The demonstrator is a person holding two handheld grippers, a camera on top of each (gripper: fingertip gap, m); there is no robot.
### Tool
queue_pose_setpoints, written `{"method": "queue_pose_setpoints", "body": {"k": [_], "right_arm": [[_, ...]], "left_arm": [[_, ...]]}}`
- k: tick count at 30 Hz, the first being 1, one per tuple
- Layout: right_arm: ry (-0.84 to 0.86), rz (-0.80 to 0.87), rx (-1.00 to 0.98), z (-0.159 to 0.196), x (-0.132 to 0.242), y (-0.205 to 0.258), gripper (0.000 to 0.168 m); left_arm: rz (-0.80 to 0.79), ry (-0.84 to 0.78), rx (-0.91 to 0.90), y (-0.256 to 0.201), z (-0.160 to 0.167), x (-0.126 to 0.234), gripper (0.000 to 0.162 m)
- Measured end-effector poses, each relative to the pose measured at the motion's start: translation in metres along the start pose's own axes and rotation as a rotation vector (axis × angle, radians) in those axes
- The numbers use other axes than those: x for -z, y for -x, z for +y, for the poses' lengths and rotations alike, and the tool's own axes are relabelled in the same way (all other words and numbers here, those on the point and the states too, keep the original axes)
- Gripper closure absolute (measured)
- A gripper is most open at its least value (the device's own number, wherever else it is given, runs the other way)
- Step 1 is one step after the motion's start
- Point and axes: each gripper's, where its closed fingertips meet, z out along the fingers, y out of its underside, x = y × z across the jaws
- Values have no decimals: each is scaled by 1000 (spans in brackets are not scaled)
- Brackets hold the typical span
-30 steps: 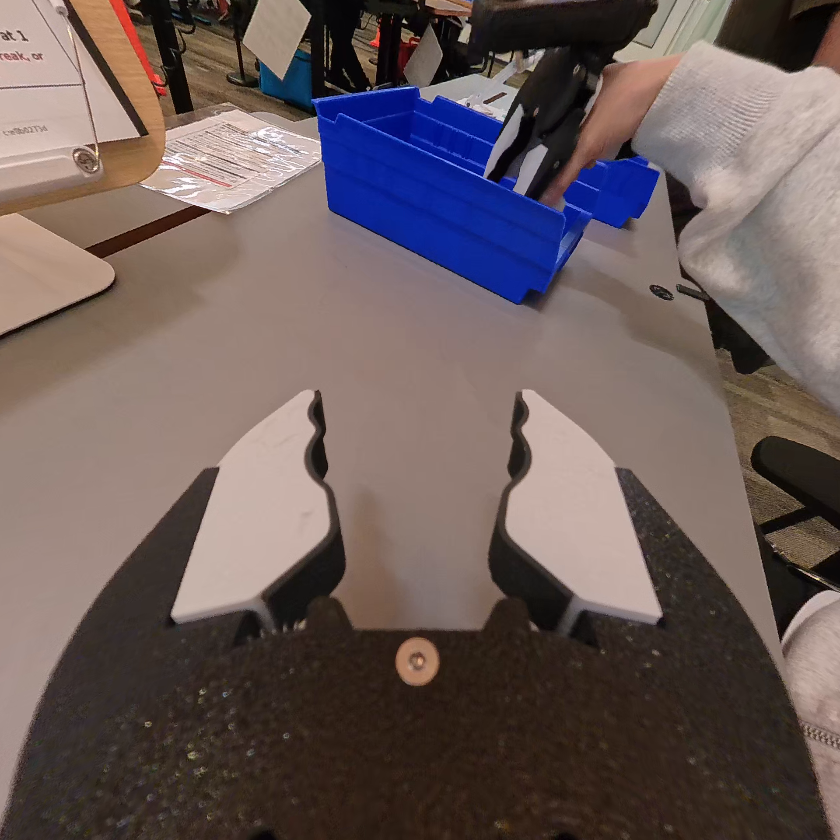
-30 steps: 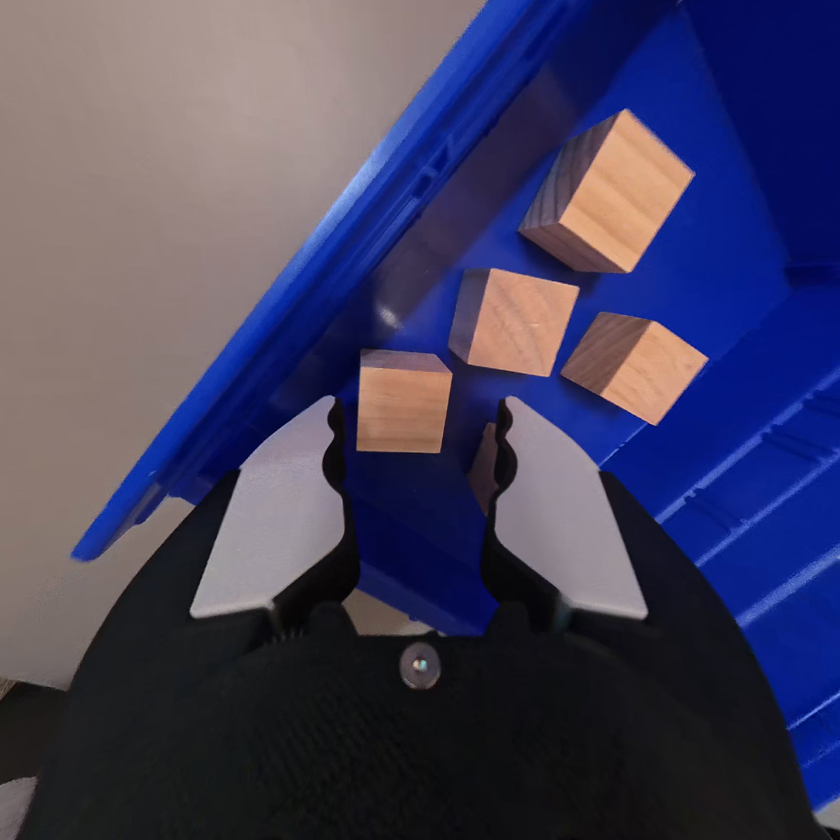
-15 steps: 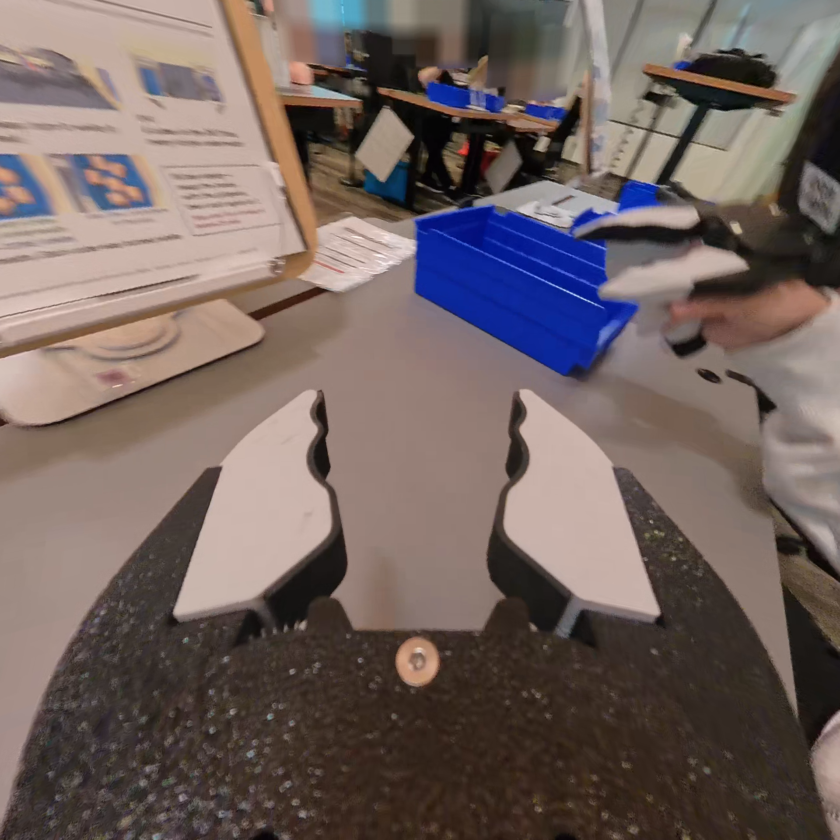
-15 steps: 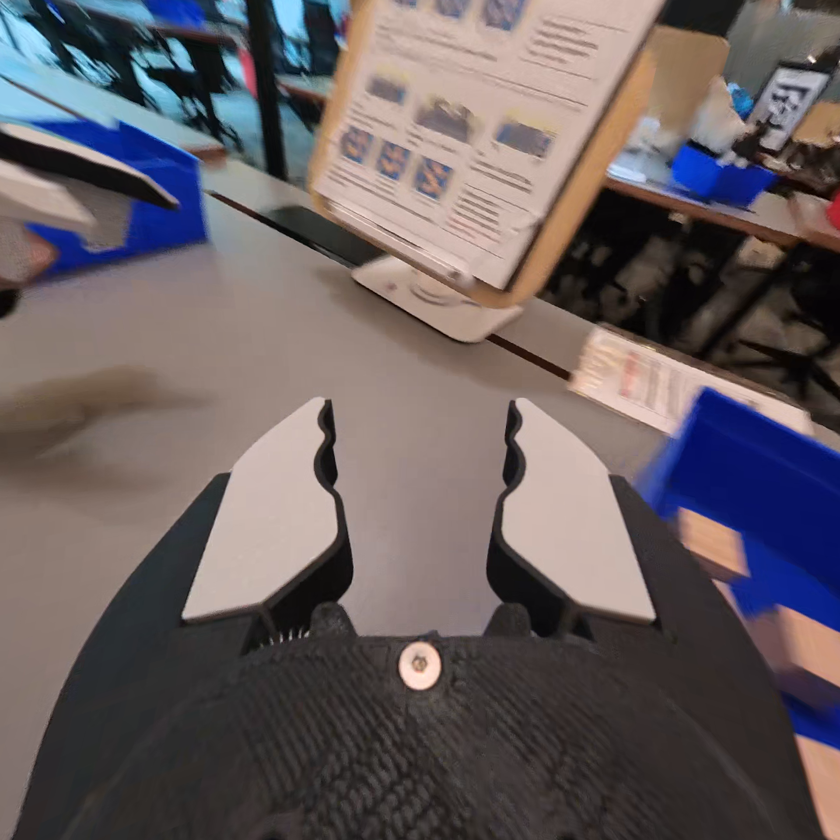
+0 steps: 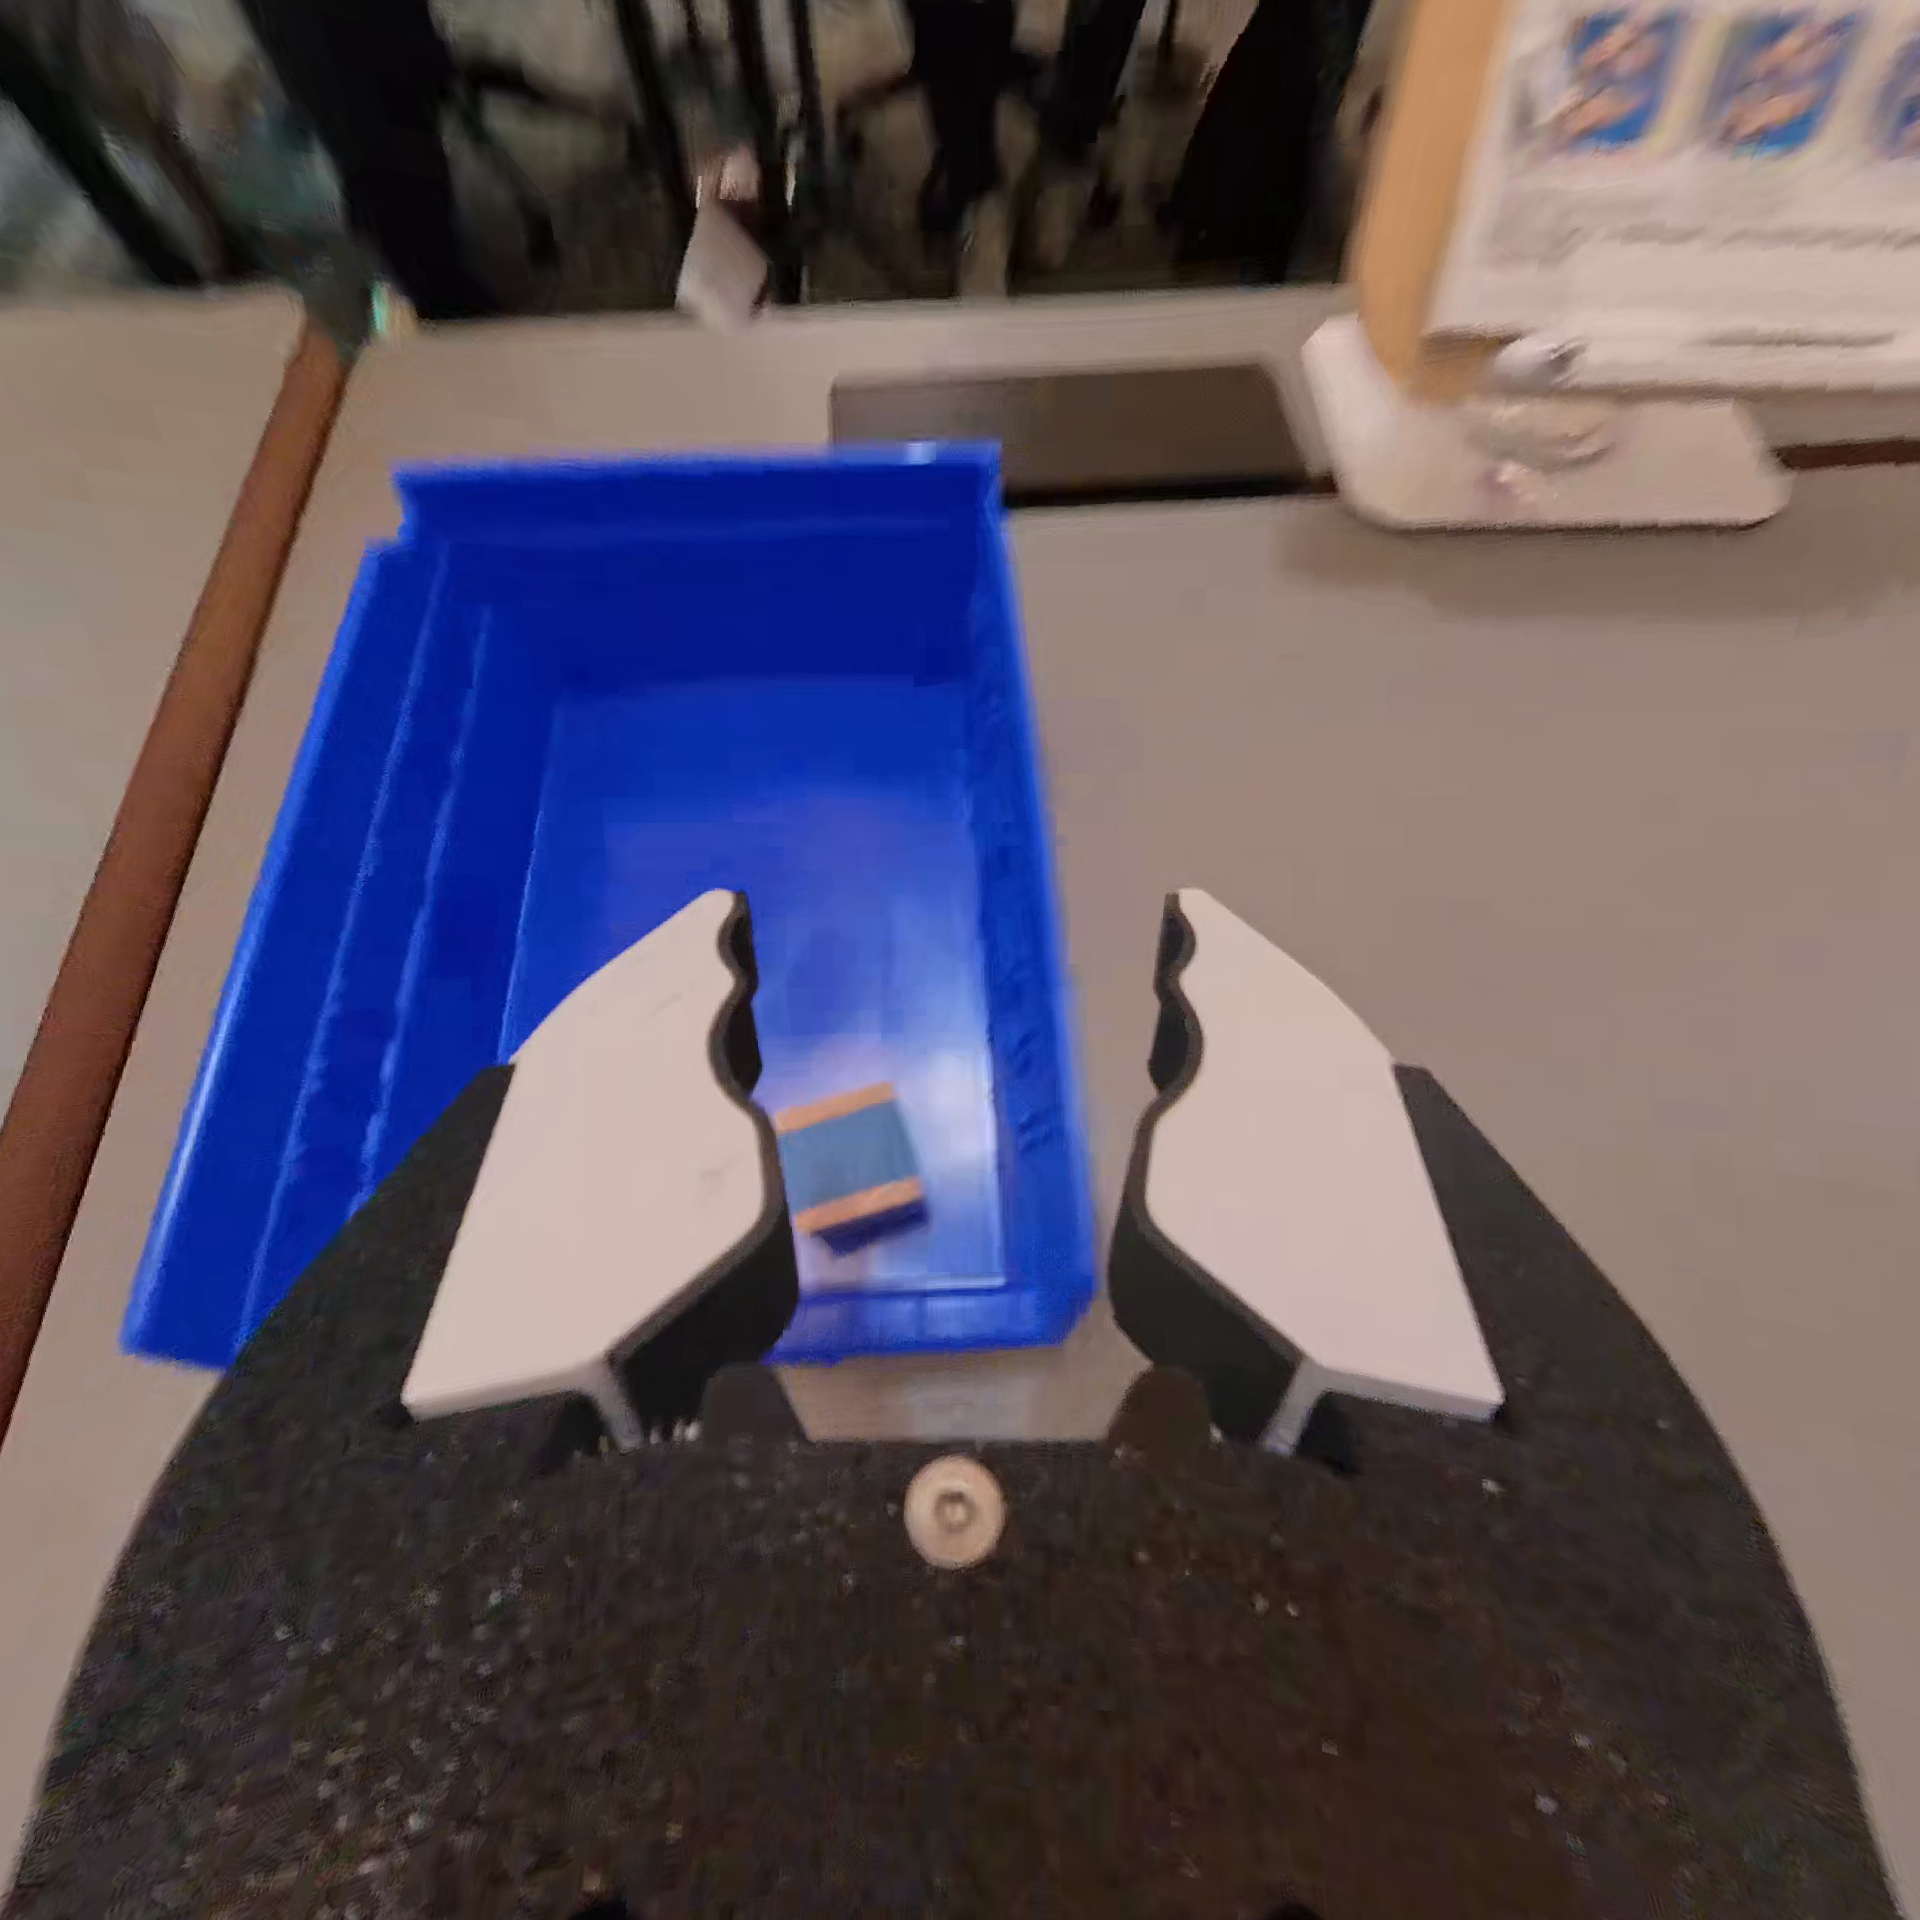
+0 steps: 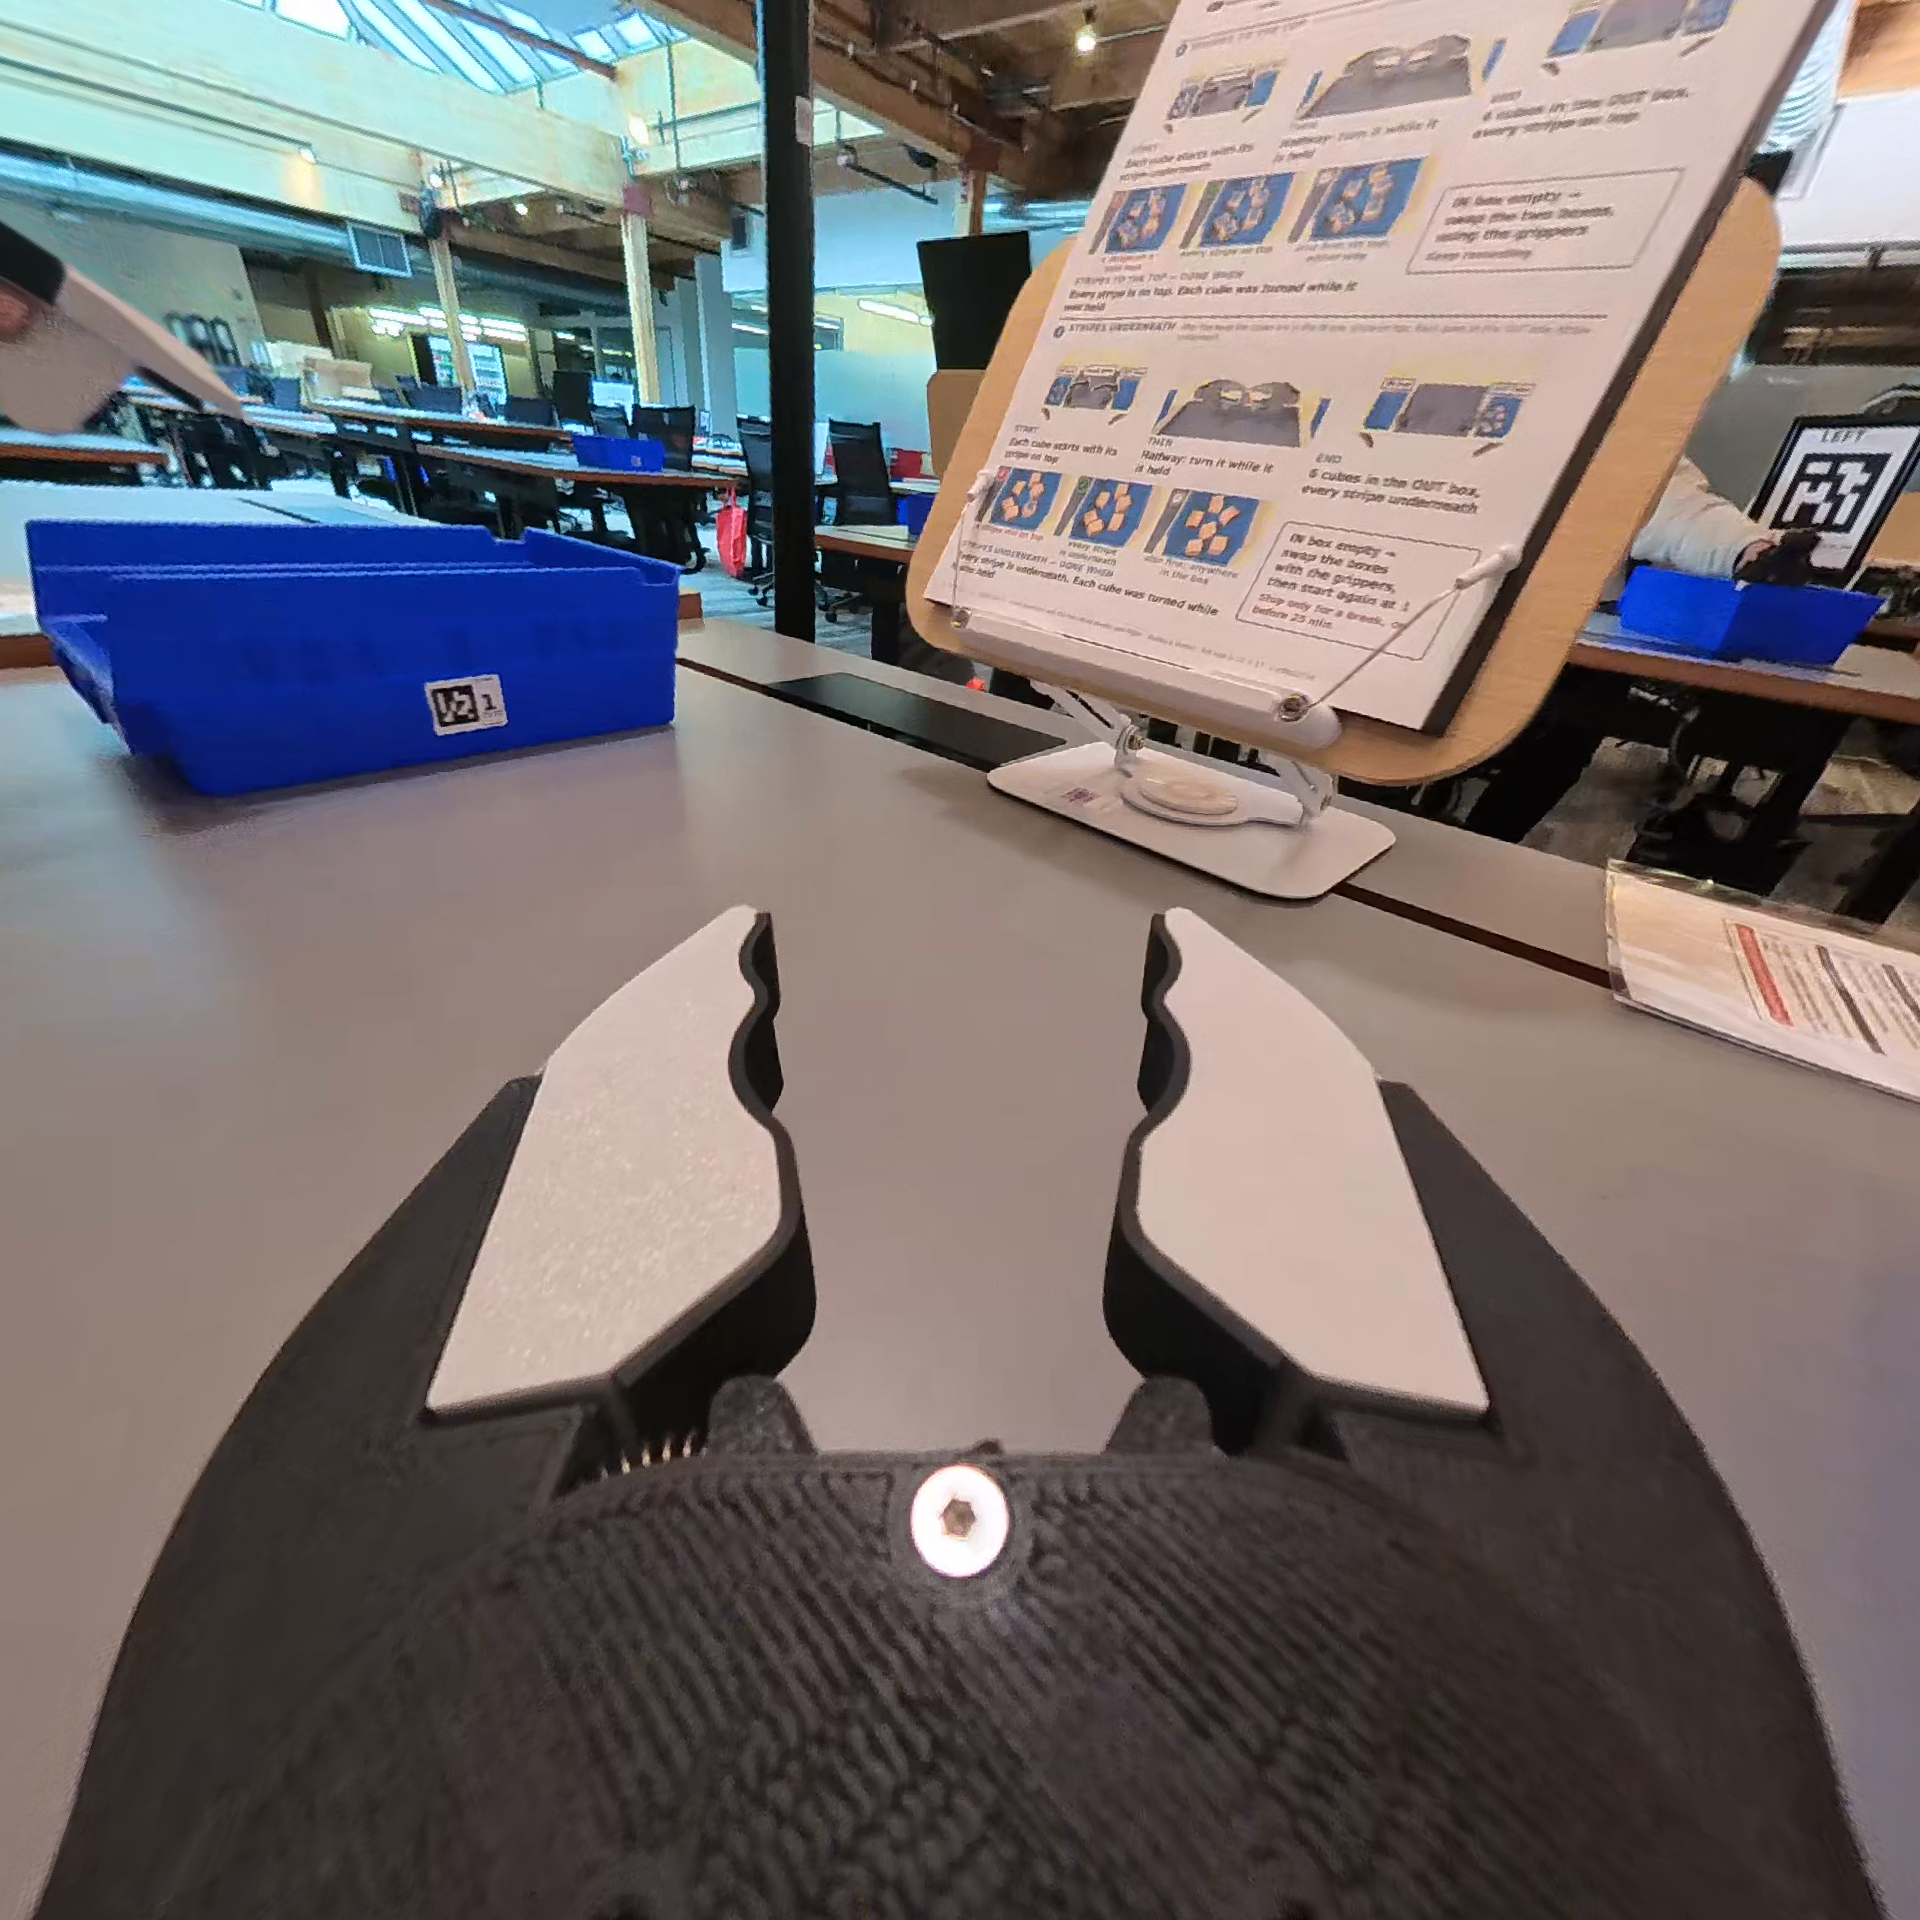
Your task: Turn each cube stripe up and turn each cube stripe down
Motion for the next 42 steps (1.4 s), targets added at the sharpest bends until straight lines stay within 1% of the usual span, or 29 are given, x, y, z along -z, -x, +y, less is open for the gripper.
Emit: {"method": "queue_pose_setpoints", "body": {"k": [2,4,7,9,11,15,16,18,21,27,29,30,31,36,39,42], "right_arm": [[12,-14,22,1,-1,4,100],[23,-18,38,3,-3,6,100],[25,-9,51,3,-3,7,100],[28,-7,60,3,-3,7,100],[32,-3,72,4,-4,8,100],[54,-4,107,7,-6,12,100],[58,-4,119,7,-6,13,100],[65,-10,145,9,-7,16,100],[78,-14,173,10,-8,19,100],[86,-23,190,12,-9,22,100],[81,-22,192,11,-8,22,100],[79,-21,191,11,-8,22,100],[78,-21,190,11,-8,22,100],[72,-19,187,10,-7,21,100],[73,-20,191,10,-7,22,100],[75,-22,193,11,-7,22,100]], "left_arm": [[-7,105,55,20,19,-14,87],[-4,201,98,31,37,-29,86],[16,335,128,35,63,-45,85],[-7,408,132,39,77,-52,86],[-24,460,135,40,87,-56,87],[-2,520,166,35,99,-62,89],[-5,535,162,35,102,-62,89],[-23,560,148,36,107,-63,95],[-49,600,131,36,116,-65,95],[-139,651,73,43,122,-68,95],[-132,663,51,41,122,-71,102],[-127,668,39,39,122,-72,111],[-133,674,24,39,122,-73,115],[-123,674,-16,39,121,-74,116],[-154,623,-32,46,111,-71,116],[-212,499,-44,54,84,-59,116]]}}
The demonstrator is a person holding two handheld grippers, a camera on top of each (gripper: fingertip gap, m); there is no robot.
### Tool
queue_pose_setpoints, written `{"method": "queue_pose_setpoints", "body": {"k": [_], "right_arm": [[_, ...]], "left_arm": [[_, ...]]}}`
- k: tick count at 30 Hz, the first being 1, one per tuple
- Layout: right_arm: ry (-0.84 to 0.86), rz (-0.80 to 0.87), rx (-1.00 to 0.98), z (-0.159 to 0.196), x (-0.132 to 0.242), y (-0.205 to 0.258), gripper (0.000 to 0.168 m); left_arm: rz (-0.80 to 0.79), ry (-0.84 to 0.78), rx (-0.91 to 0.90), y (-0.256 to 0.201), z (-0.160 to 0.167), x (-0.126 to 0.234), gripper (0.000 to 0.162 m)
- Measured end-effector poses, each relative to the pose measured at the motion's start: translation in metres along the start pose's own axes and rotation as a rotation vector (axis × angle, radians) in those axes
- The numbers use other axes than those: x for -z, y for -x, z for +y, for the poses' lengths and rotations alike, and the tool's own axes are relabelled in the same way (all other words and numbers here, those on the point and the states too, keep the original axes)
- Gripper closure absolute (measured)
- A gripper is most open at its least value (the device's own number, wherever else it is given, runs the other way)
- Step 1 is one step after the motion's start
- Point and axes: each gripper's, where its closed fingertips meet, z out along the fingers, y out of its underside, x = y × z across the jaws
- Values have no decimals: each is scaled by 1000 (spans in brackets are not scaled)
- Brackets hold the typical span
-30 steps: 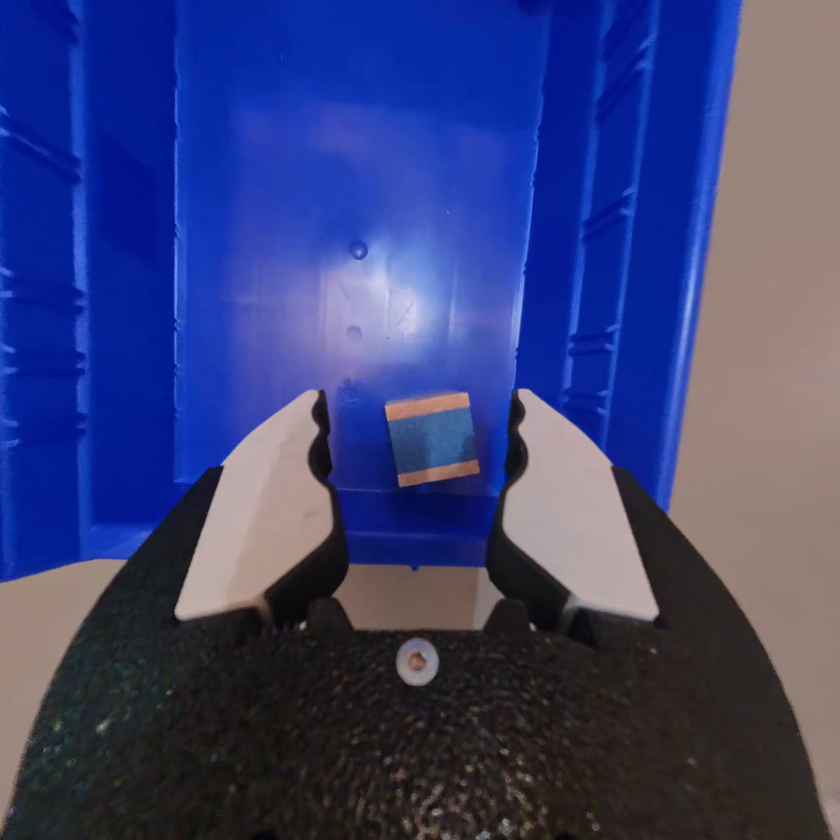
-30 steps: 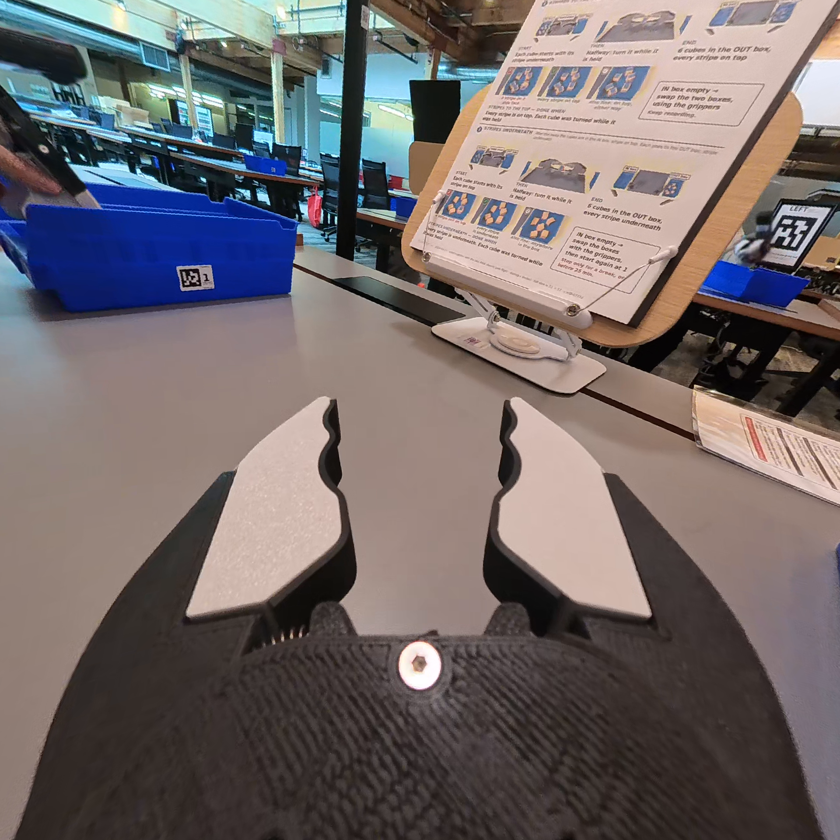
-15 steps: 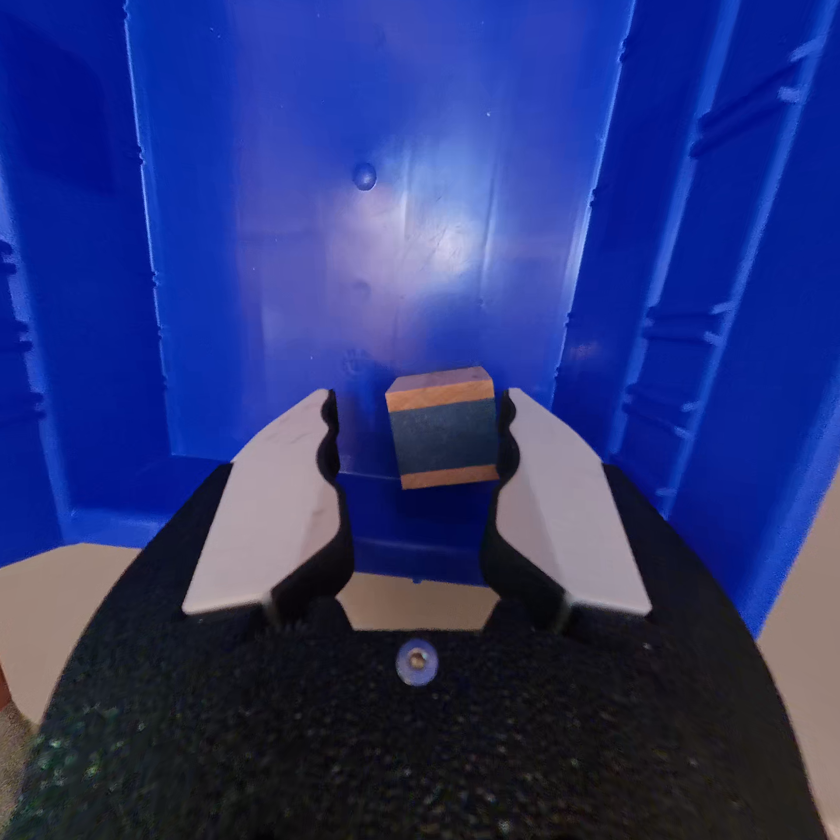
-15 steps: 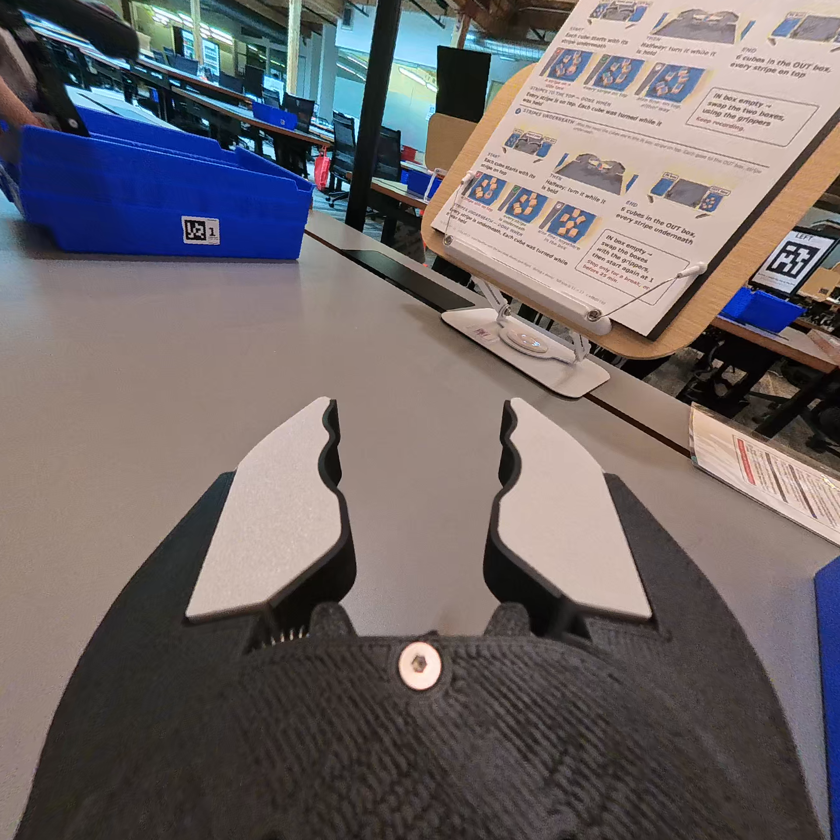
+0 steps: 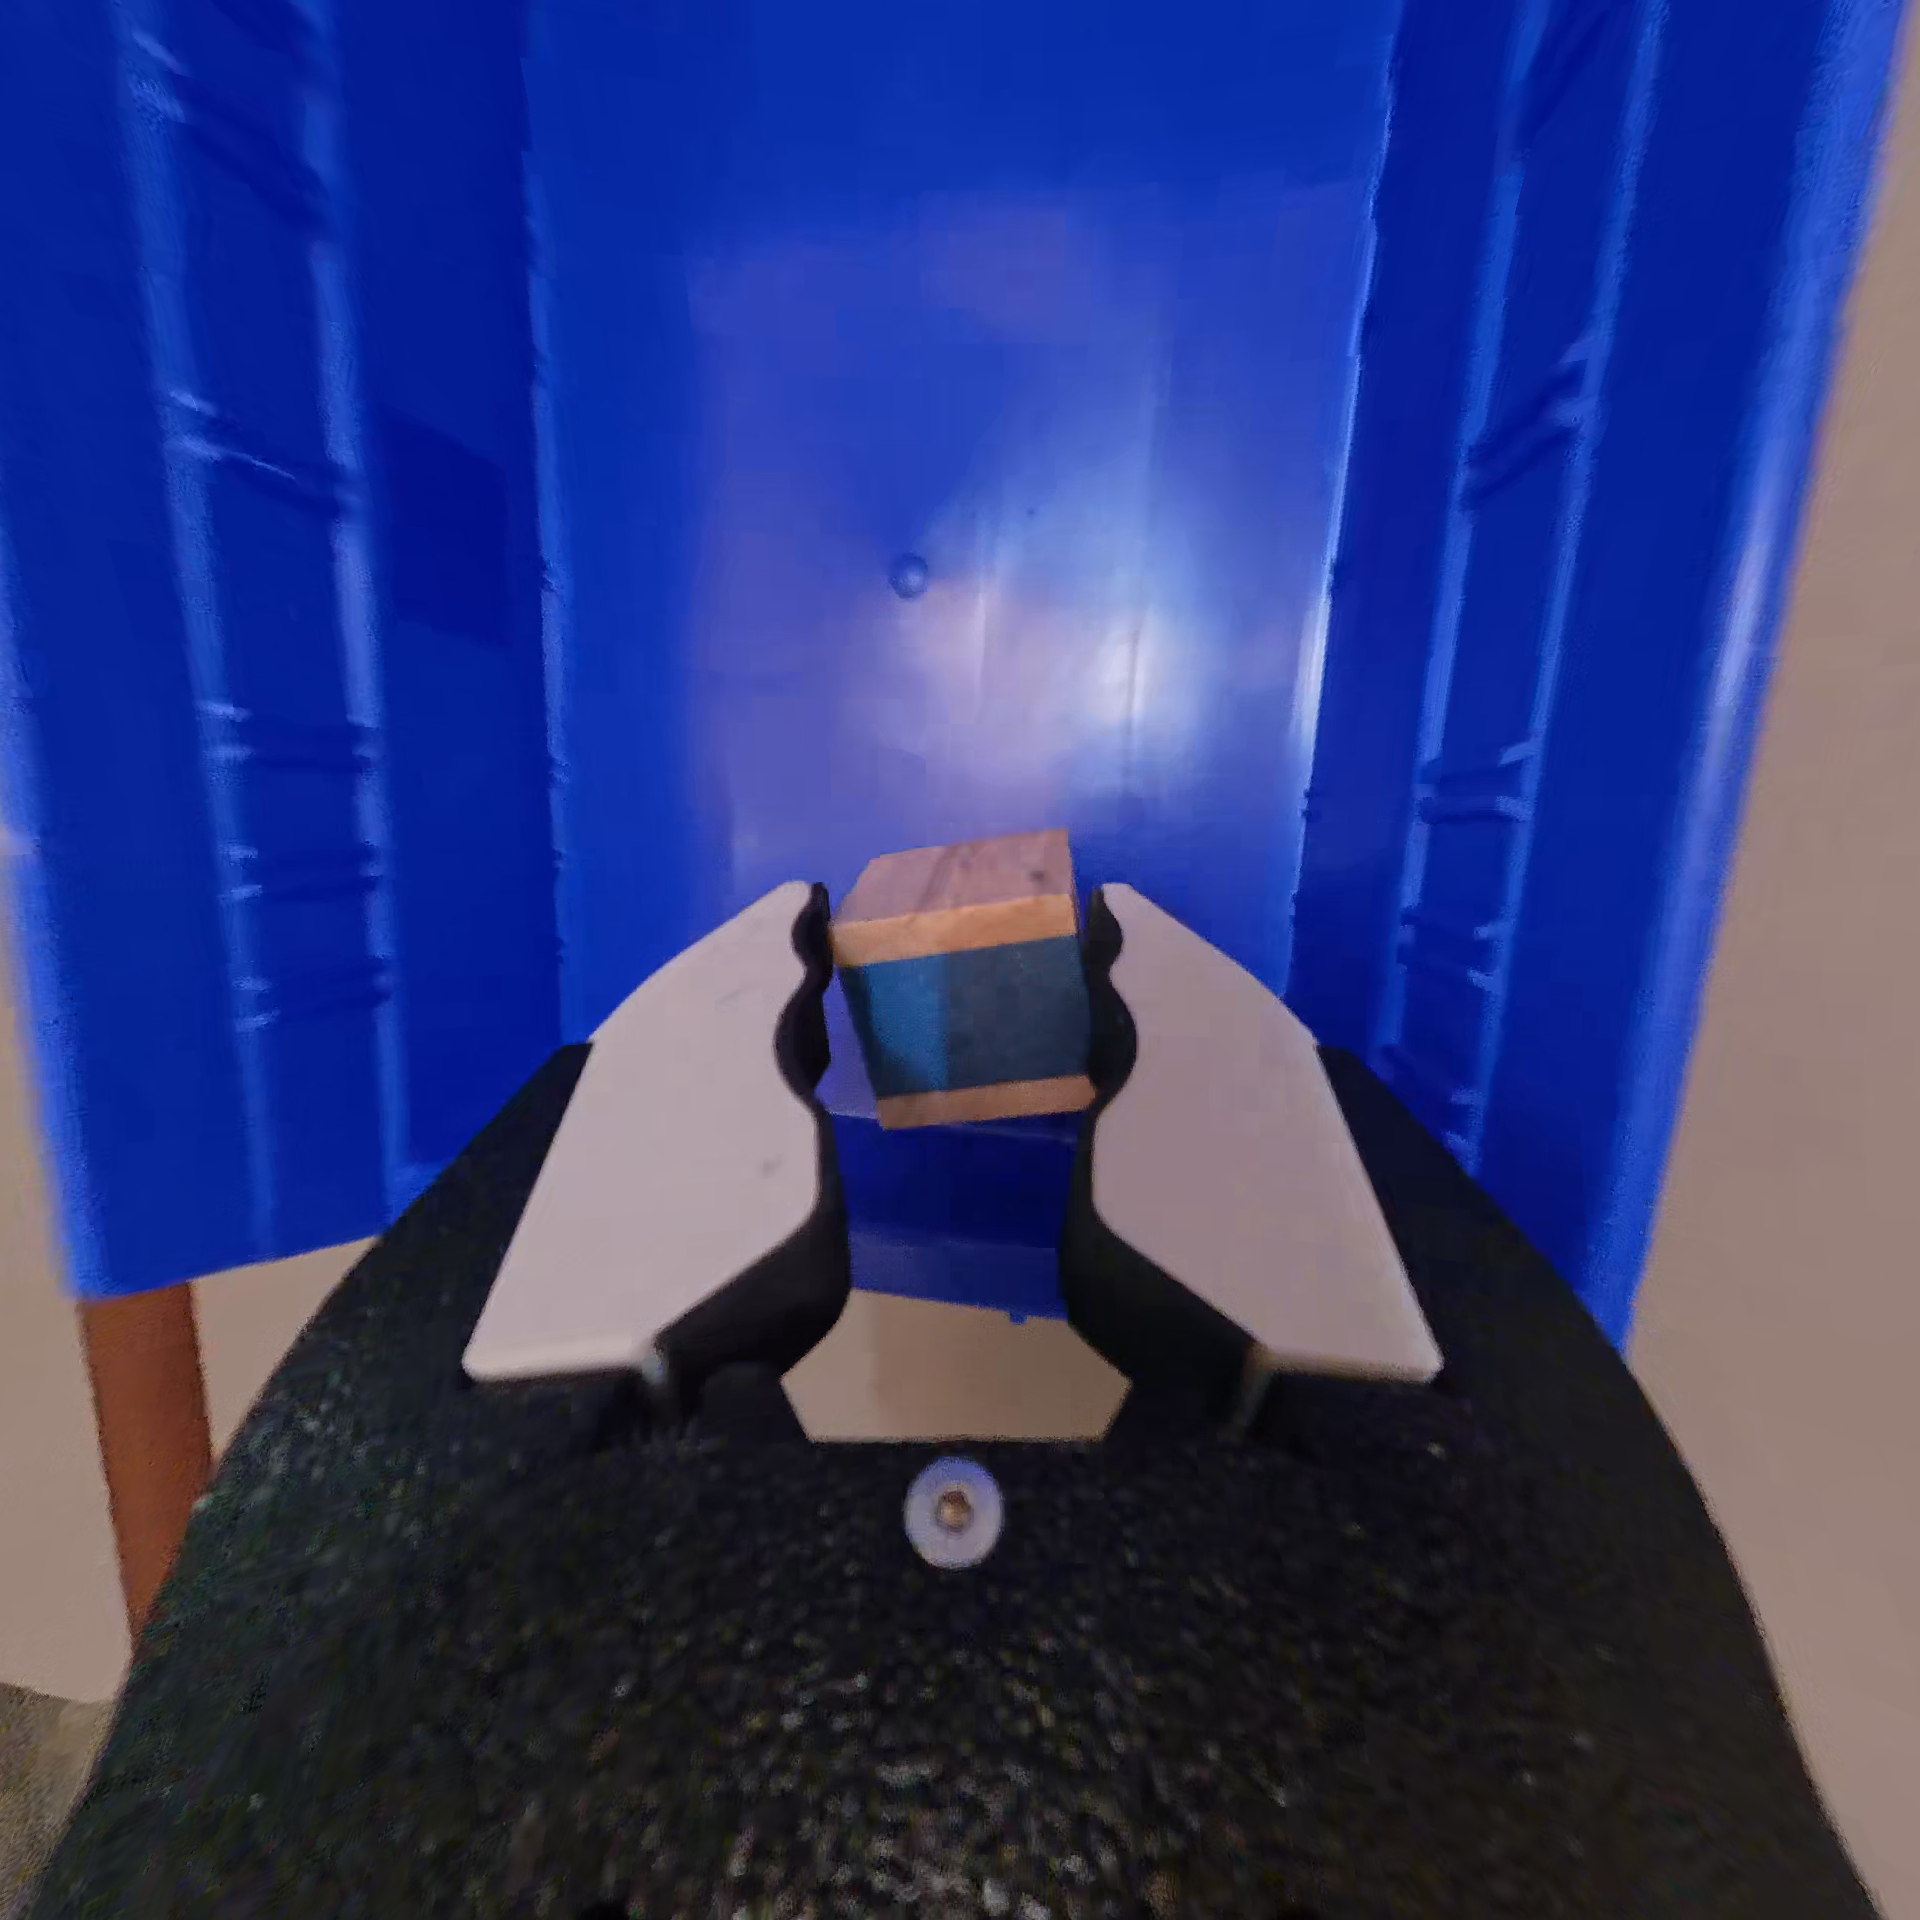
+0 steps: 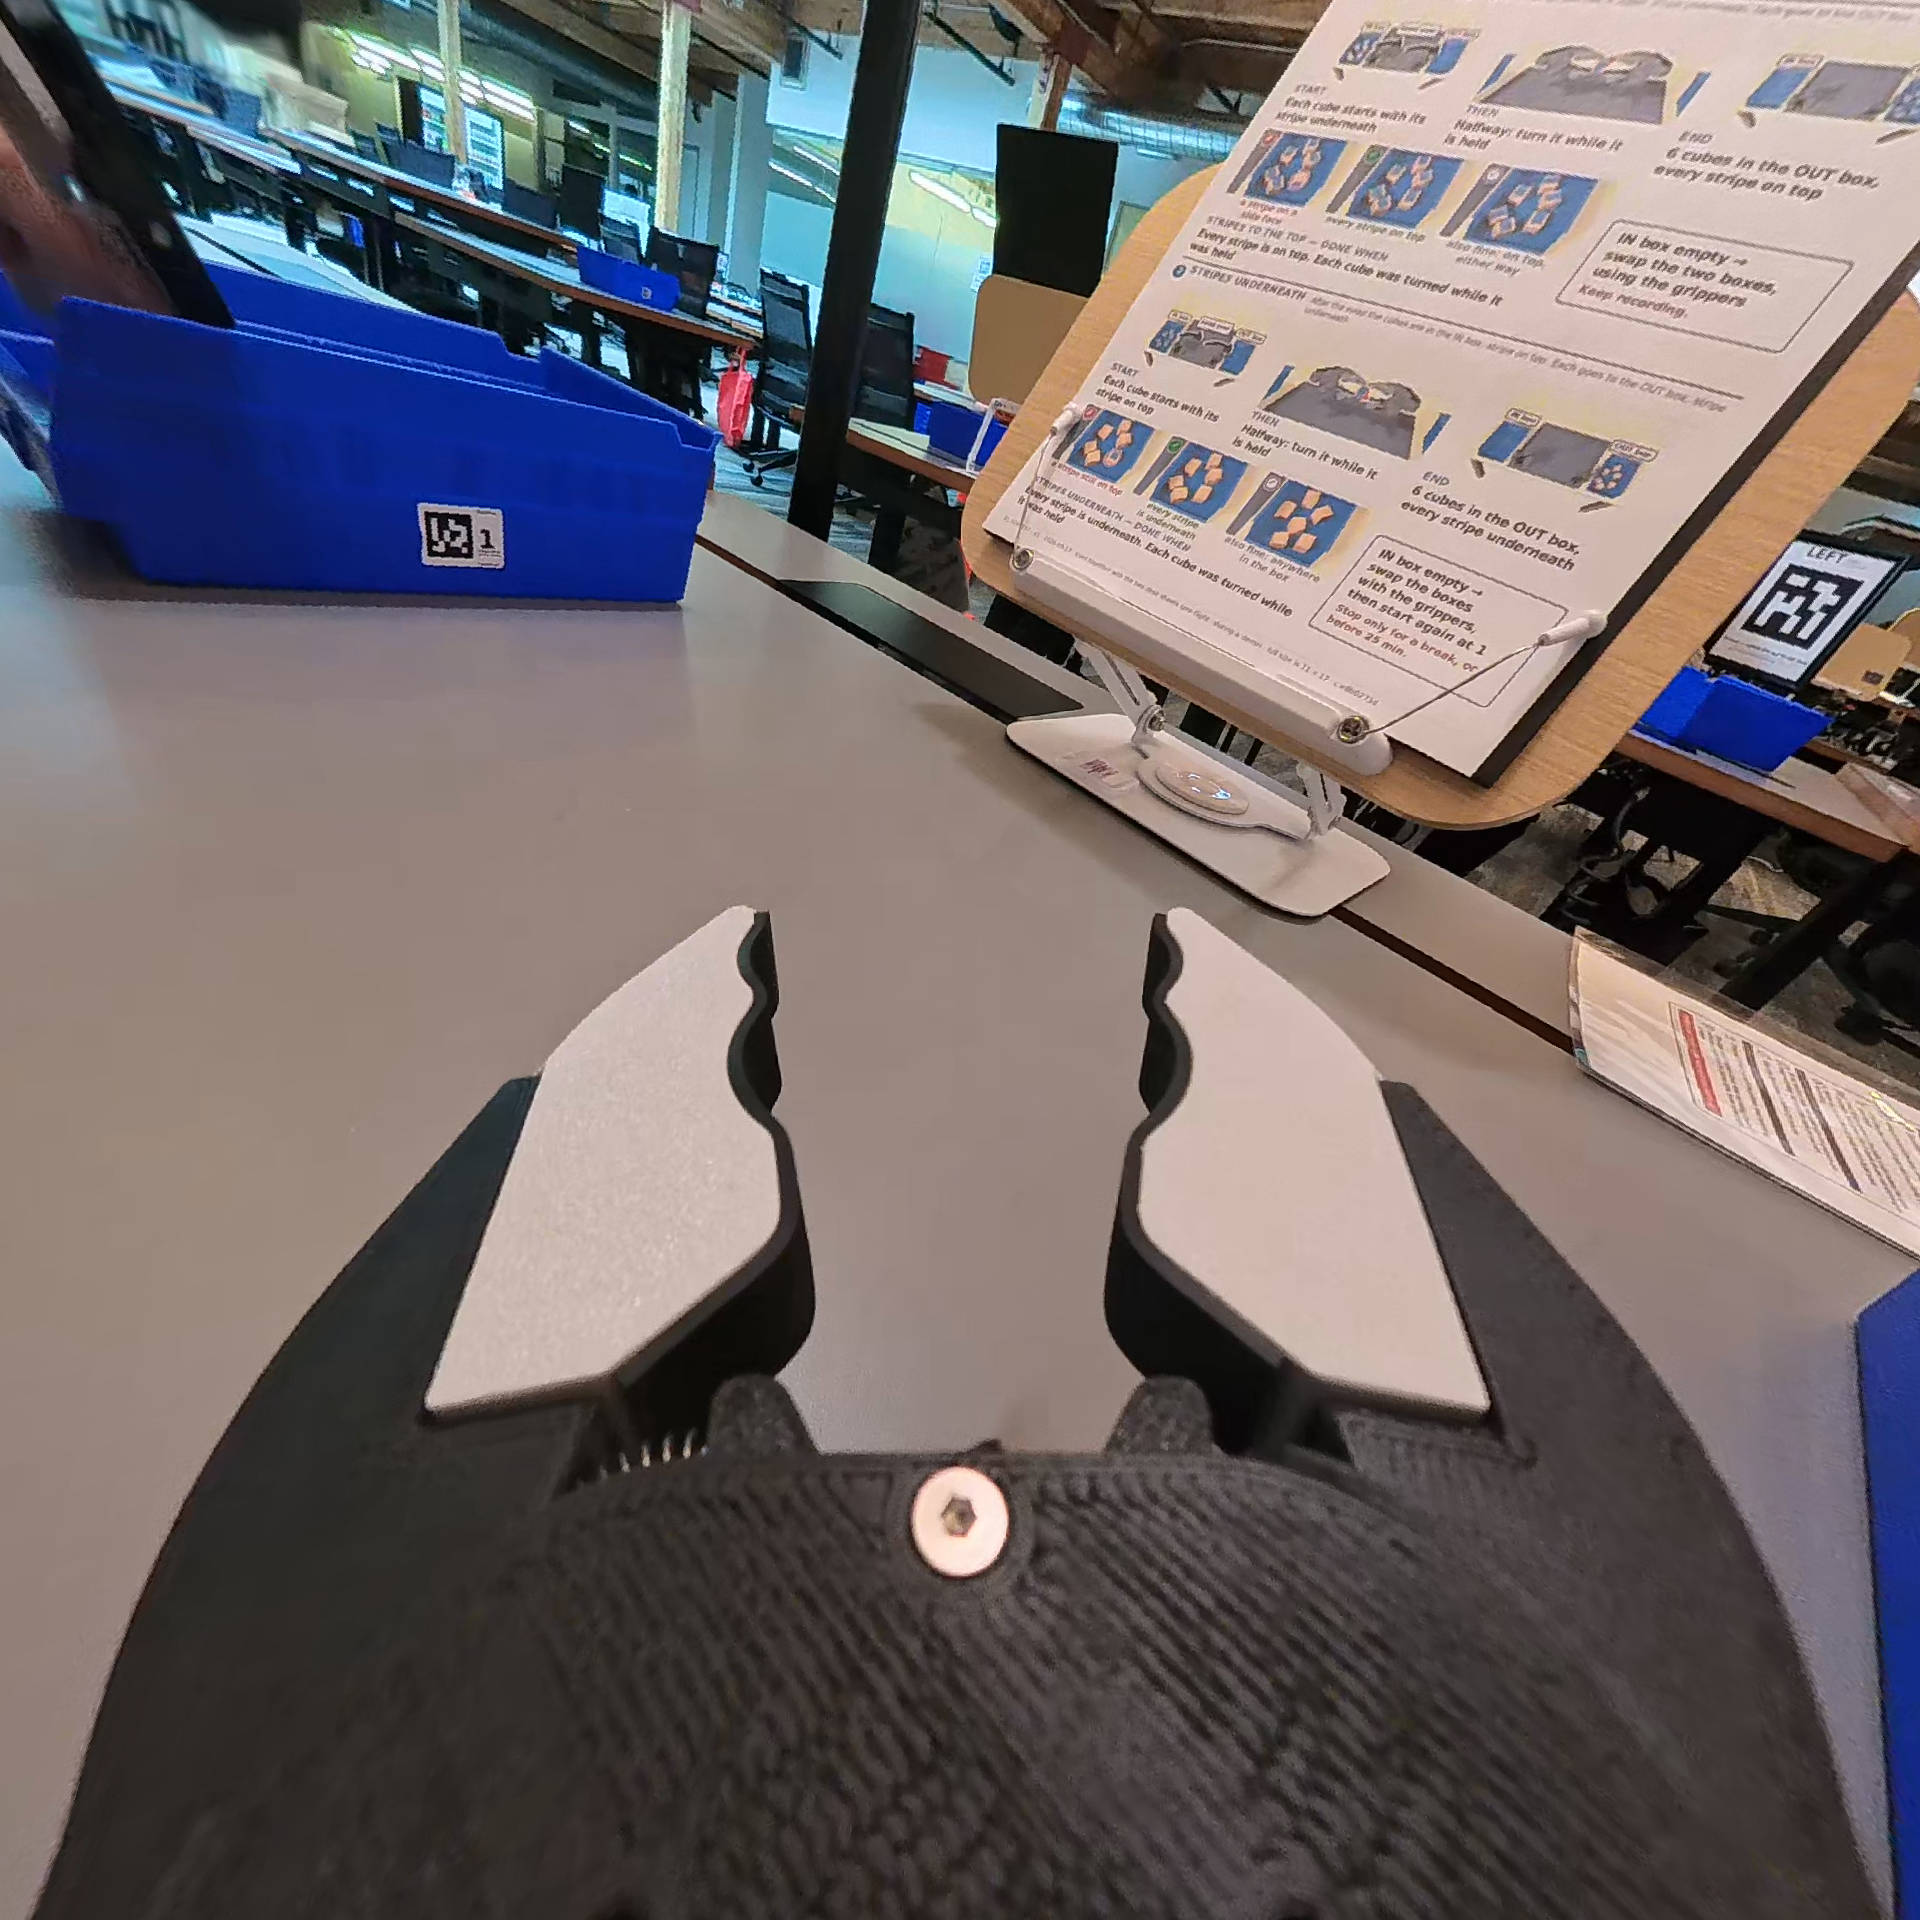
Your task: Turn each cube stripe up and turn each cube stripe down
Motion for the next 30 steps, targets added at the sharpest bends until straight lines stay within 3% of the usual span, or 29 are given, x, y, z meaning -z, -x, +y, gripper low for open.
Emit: {"method": "queue_pose_setpoints", "body": {"k": [4,10,14,21,27,30], "right_arm": [[-3,-3,-2,0,0,0,100],[-23,-19,-16,-3,2,0,99],[-43,-26,-29,-5,3,0,99],[-47,-56,-19,-6,2,4,99],[-54,-92,-37,-7,1,7,99],[-66,-140,-79,-10,1,13,99]], "left_arm": [[-26,-214,-5,2,-33,53,116],[337,-542,-130,-85,-71,146,116],[567,-668,-231,-146,-79,184,116],[923,-744,-385,-250,-78,192,116],[1317,-834,-441,-328,-67,205,116],[1404,-876,-477,-355,-62,206,117]]}}
